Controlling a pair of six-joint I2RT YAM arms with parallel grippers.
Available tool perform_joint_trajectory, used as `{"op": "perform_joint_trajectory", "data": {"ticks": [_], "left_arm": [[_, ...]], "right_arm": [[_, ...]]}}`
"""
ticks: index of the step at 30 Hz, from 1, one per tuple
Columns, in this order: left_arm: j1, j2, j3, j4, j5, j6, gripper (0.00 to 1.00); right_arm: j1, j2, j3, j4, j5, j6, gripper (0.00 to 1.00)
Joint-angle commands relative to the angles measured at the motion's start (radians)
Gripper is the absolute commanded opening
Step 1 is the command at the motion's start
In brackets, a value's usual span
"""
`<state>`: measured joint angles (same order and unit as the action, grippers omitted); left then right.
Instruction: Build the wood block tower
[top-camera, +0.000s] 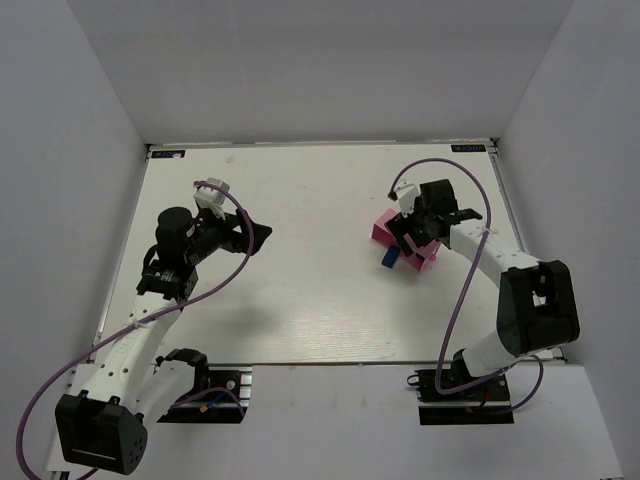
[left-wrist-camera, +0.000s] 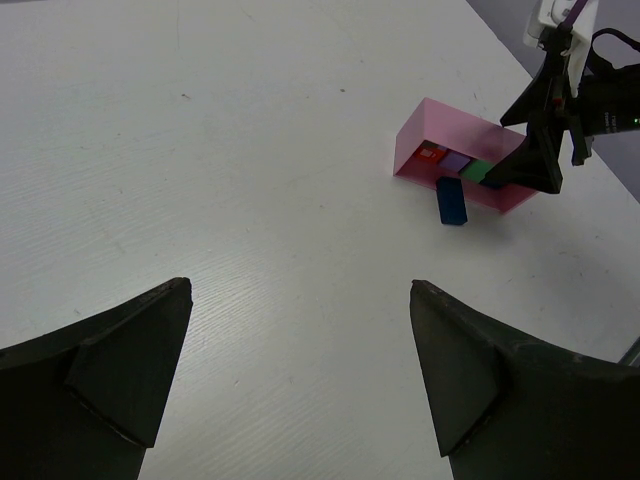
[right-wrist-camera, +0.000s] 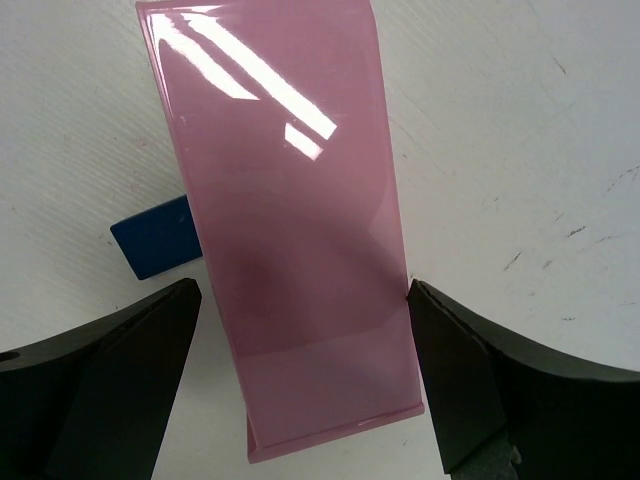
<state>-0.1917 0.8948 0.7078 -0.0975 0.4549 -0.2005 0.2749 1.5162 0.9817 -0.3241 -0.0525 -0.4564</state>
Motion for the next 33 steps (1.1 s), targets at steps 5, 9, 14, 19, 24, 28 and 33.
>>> {"op": "perform_joint_trajectory", "data": {"ticks": [5,9,14,19,24,28,33], "left_arm": [[-0.003,-0.014,0.025,0.007,0.004,-0.005,1.00],[-0.003,-0.014,0.025,0.007,0.013,-0.005,1.00],[-0.003,-0.014,0.025,0.007,0.013,-0.005,1.00],[-0.003,-0.014,0.025,0.007,0.013,-0.005,1.00],[-0.003,-0.014,0.025,0.007,0.013,-0.005,1.00],[-0.003,-0.014,0.025,0.007,0.013,-0.005,1.00],[-0.003,-0.014,0.025,0.007,0.013,-0.005,1.00]], "right_arm": [[-0.019,0.024,0.040,-0.013,-0.026,-0.014,0.90],[-0.020,0.039,0.041,-0.015,-0.015,-0.016,0.90],[-0.023,0.050,0.041,-0.015,-0.015,-0.022,0.90],[-0.023,0.059,0.040,-0.015,-0.017,-0.022,0.82],[-0.026,0.053,0.041,-0.018,-0.032,-0.021,0.75],[-0.029,0.050,0.044,-0.026,-0.046,-0.022,0.63],[-0.031,0.044,0.046,-0.036,-0.060,-0.025,0.48]]}}
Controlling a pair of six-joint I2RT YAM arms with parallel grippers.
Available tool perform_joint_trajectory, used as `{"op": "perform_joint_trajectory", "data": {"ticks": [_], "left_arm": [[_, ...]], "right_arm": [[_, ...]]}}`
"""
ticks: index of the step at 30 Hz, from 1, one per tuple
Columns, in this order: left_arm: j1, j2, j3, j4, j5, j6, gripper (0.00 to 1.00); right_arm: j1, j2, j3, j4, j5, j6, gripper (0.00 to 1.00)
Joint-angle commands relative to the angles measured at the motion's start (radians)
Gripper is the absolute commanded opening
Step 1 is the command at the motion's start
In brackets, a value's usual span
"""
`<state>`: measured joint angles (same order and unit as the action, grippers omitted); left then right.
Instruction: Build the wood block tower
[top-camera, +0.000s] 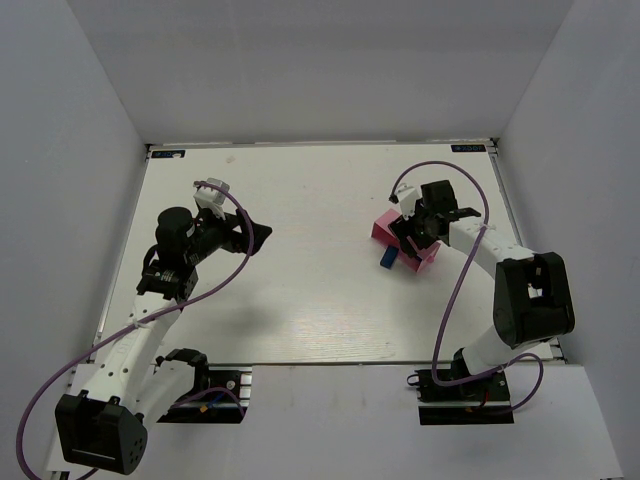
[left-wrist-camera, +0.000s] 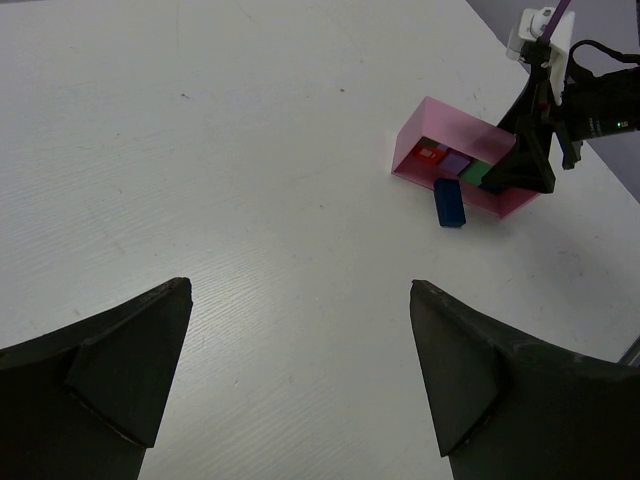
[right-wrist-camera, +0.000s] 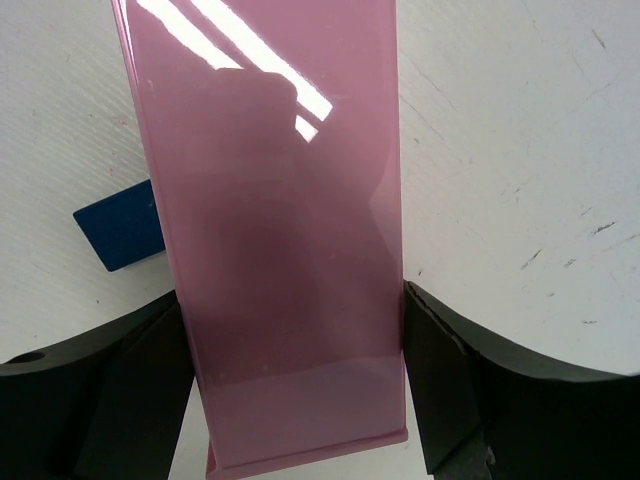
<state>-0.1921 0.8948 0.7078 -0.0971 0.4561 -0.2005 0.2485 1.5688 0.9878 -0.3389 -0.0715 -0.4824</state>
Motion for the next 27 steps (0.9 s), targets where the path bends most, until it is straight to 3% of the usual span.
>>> {"op": "perform_joint_trajectory", "data": {"ticks": [1,3,4,7,27], "left_arm": [[-0.003,-0.014,0.025,0.007,0.012,-0.005,1.00],[-0.003,-0.014,0.025,0.007,0.012,-0.005,1.00],[-0.003,-0.014,0.025,0.007,0.012,-0.005,1.00],[-0.003,-0.014,0.025,0.007,0.012,-0.005,1.00],[-0.003,-0.014,0.025,0.007,0.012,-0.005,1.00]], "right_arm": [[-0.005,-0.013,0.040,-0.023,-0.042,0.001,0.42],[-0.006,-0.016,0.041,-0.022,-0.043,-0.001,0.33],[-0.003,-0.024,0.040,-0.022,-0.048,-0.002,0.21],[-0.002,-0.039,0.051,-0.017,-0.051,0.001,0.00],[0.057,-0.092,0.055,0.026,0.047,0.015,0.00]]}}
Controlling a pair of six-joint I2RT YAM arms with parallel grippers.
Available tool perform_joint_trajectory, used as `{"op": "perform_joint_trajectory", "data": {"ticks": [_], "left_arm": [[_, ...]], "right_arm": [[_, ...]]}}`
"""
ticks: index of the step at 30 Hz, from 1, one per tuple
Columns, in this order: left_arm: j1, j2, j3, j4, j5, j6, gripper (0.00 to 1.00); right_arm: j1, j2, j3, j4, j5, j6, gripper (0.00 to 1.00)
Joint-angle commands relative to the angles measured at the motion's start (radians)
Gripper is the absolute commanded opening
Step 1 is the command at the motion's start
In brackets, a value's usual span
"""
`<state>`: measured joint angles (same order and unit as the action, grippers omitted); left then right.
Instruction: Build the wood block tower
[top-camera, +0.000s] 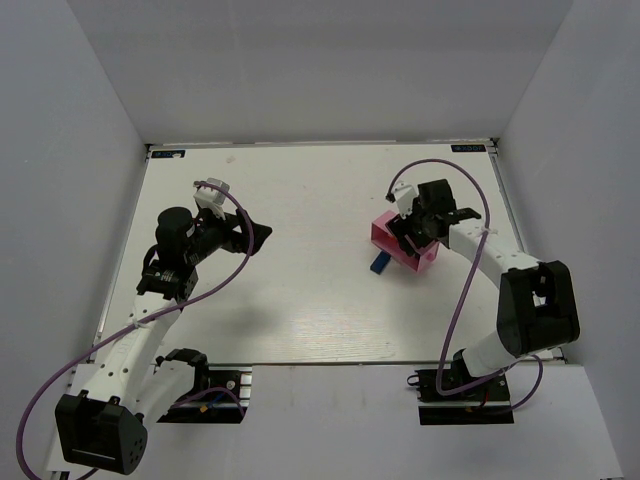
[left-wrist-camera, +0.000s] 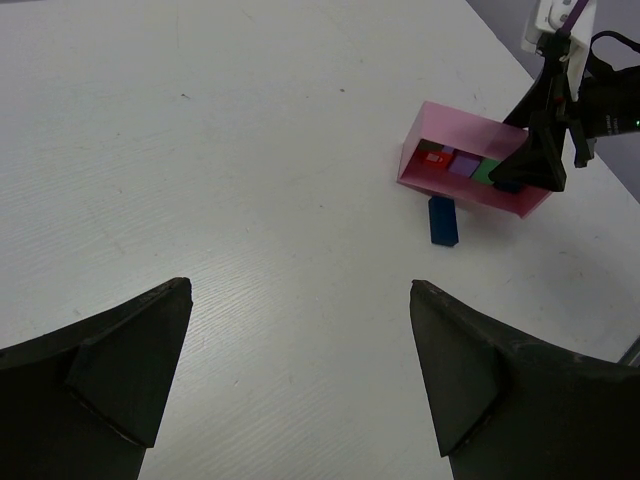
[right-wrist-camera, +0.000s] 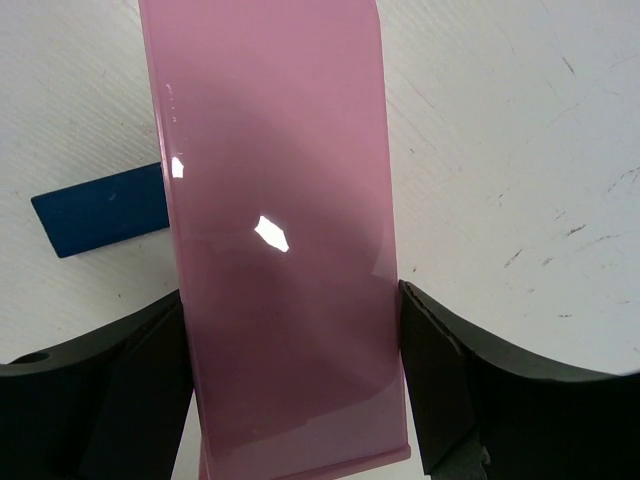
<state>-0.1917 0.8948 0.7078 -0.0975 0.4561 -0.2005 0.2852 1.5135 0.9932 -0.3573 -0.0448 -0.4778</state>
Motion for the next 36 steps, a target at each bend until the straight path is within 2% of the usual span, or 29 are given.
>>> {"op": "perform_joint_trajectory", "data": {"ticks": [1,19,30,36], "left_arm": [[-0.003,-0.014,0.025,0.007,0.012,-0.005,1.00],[-0.003,-0.014,0.025,0.007,0.012,-0.005,1.00],[-0.003,-0.014,0.025,0.007,0.012,-0.005,1.00],[-0.003,-0.014,0.016,0.007,0.012,-0.005,1.00]], "right_arm": [[0.025,-0.036,0.047,0.049,0.029,0.007,0.00],[0.111,-0.078,0.033,0.109,0.121,-0.016,0.00],[0.226,-0.056,-0.031,0.208,0.301,-0.097,0.00],[0.240,-0.045,-0.030,0.202,0.298,-0.081,0.00]]}}
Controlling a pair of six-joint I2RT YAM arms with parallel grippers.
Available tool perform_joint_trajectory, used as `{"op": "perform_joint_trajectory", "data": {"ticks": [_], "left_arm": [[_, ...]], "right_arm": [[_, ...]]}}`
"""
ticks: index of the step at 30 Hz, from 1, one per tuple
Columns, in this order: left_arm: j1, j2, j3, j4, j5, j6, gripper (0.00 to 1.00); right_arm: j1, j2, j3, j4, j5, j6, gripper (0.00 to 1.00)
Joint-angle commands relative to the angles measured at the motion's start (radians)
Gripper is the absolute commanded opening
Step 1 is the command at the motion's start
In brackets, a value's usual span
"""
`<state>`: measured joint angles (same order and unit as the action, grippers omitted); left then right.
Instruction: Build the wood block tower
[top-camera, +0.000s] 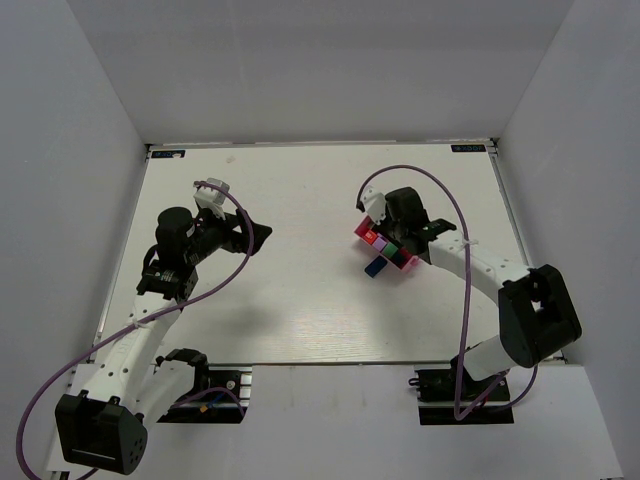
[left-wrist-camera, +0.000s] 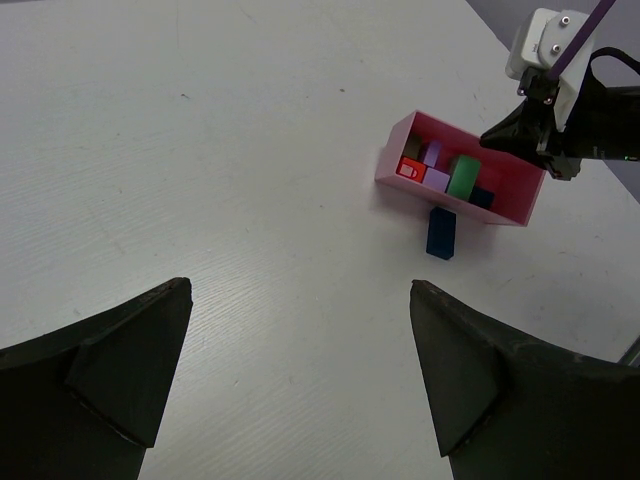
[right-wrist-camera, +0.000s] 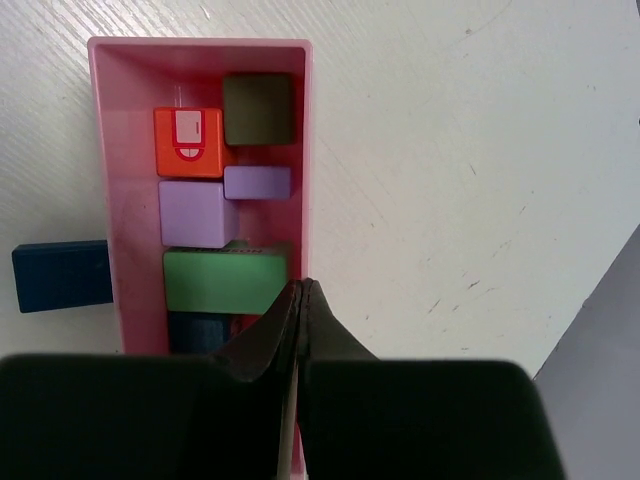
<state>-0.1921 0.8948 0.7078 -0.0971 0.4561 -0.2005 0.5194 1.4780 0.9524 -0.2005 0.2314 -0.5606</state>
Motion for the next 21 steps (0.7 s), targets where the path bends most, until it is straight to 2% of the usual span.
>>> {"op": "perform_joint_trajectory", "data": {"ticks": [1,17,20,21], "left_arm": [[-0.003,-0.014,0.016,0.007,0.012,-0.005,1.00],[-0.003,-0.014,0.016,0.007,0.012,-0.005,1.00],[-0.003,-0.014,0.016,0.007,0.012,-0.005,1.00],[-0.003,-0.014,0.016,0.007,0.012,-0.005,1.00]], "right_arm": [[0.007,-0.016,0.008,0.050,0.016,0.005,0.00],[0.004,0.038,-0.024,0.056,0.016,-0.007,0.00],[0.014,0.008,-0.059,0.091,0.040,-0.028,0.00],[0.016,-0.002,-0.088,0.151,0.046,-0.035,0.00]]}}
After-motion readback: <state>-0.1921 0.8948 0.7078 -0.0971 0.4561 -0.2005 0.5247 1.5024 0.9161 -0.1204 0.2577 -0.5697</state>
